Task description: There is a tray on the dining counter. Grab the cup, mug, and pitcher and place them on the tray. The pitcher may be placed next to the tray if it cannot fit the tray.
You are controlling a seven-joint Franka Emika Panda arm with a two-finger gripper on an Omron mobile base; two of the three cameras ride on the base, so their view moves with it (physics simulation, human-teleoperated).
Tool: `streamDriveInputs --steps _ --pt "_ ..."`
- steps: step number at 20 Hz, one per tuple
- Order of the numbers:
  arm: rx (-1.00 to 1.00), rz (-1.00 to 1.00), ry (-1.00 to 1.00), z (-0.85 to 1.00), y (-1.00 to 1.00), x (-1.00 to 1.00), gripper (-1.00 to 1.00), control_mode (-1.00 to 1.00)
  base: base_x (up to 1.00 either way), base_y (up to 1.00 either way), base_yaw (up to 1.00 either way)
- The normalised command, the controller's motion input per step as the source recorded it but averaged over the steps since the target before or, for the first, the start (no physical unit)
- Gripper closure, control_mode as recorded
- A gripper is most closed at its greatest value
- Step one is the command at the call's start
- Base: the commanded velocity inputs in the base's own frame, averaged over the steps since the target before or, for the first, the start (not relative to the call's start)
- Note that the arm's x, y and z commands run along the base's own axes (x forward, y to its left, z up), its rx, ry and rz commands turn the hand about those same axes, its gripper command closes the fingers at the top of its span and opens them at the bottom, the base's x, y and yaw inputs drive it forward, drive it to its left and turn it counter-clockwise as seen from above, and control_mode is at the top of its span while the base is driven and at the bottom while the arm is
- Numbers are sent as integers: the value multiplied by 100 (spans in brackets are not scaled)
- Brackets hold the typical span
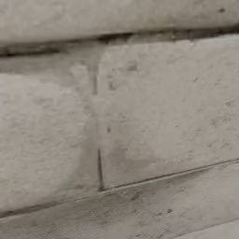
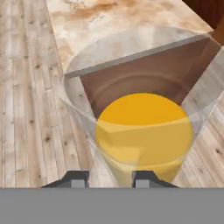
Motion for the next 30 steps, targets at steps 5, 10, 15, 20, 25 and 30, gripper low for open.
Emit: streamDriveInputs --steps 5,10,15,20,25,30 --pt "0 0 0 0 0 0 100 100 15 -54 -79" --pt "0 0 0 0 0 0 100 100 59 -75 -60" --pt "0 0 0 0 0 0 100 100 100 -70 -44" --pt "0 0 0 0 0 0 100 100 100 -36 -38" --pt "0 0 0 0 0 0 100 100 100 -4 -31" --pt "0 0 0 0 0 0 100 100 100 24 13"
